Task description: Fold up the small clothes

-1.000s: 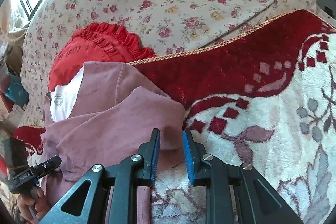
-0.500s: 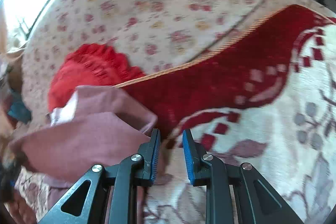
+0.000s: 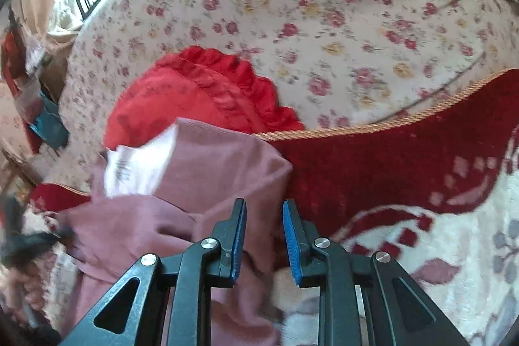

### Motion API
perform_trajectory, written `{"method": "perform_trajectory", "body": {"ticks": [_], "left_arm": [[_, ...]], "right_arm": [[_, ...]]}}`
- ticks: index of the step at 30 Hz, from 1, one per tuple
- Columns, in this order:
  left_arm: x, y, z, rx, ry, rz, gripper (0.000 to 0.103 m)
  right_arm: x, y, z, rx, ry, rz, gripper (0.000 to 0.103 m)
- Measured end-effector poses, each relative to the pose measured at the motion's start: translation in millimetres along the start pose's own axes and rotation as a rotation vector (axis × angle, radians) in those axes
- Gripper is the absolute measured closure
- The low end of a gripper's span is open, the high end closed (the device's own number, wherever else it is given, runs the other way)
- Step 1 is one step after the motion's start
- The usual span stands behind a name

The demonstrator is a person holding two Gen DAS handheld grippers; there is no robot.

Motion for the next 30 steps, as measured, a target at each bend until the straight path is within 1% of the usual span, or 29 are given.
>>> {"method": "perform_trajectory", "body": {"ticks": [2,3,5,7,9,12,14,15,16,17,18,20,23,24,25,27,29,30], "left_arm": [[-1.3,2.5,1.3,0.006,0.003,-0.001,0.102],[-2.4,3.8,1.8,0.01,0.007,0.001,0.102],[-3.2,6.0,2.2,0.012,0.006,0.006,0.102],[-2.1,6.9,1.4,0.007,0.002,0.01,0.102],[-1.7,7.5,1.4,0.006,-0.001,0.015,0.102],[-1.3,10.1,1.3,0.012,-0.001,0.02,0.102],[-0.7,11.2,2.2,0.016,-0.002,0.022,0.102],[-0.6,11.5,2.3,0.018,-0.002,0.023,0.102],[-0.6,12.0,2.2,0.02,-0.001,0.024,0.102],[-1.3,12.3,1.4,0.022,0.004,0.025,0.102],[-1.5,12.9,0.9,0.025,0.007,0.025,0.102],[-1.9,14.4,0.0,0.036,0.017,0.021,0.102],[-0.1,14.1,0.8,0.033,0.013,0.018,0.102],[0.4,13.6,1.1,0.03,0.01,0.018,0.102],[1.3,12.8,1.1,0.024,0.006,0.019,0.102],[2.1,12.8,1.0,0.017,0.004,0.022,0.102],[2.9,13.0,1.4,0.014,0.0,0.024,0.102],[3.4,12.9,1.4,0.015,0.0,0.023,0.102]], "right_arm": [[6.3,-8.9,-7.8,0.038,-0.006,-0.069,0.078],[9.1,-14.2,-8.9,0.027,-0.022,-0.076,0.078],[15.9,-25.6,-7.3,-0.034,-0.066,-0.066,0.078],[21.6,-34.0,-4.8,-0.11,-0.084,-0.014,0.078],[29.5,-40.0,1.2,-0.154,-0.123,0.006,0.078],[39.2,-42.5,10.1,-0.17,-0.157,0.0,0.078],[44.9,-40.8,14.5,-0.184,-0.18,0.02,0.078],[46.7,-37.6,15.3,-0.188,-0.188,0.045,0.079],[46.8,-34.1,14.0,-0.186,-0.188,0.067,0.095],[46.7,-32.2,11.9,-0.179,-0.183,0.06,0.103],[45.5,-29.7,9.0,-0.164,-0.181,0.047,0.103],[38.6,-17.0,1.6,-0.14,-0.153,0.079,0.103],[29.3,6.9,-0.4,-0.08,-0.119,0.149,0.103],[26.8,15.5,0.3,-0.057,-0.103,0.155,0.103],[26.5,21.2,1.6,-0.019,-0.093,0.129,0.103],[31.7,28.3,8.0,0.091,-0.098,0.035,0.092],[37.6,29.2,13.3,0.167,-0.108,-0.042,0.059],[39.3,27.3,14.4,0.187,-0.111,-0.051,0.057]]}}
Point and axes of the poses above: each gripper's, at about its wrist camera, not at the fingertips, and x roughly the way its jaws point, y to its right, z to its underside, the point moved 10 cm from there along x, roughly the way its jaws point, and after that the axes turned 13 degrees about -x, right-handed, at the moved point
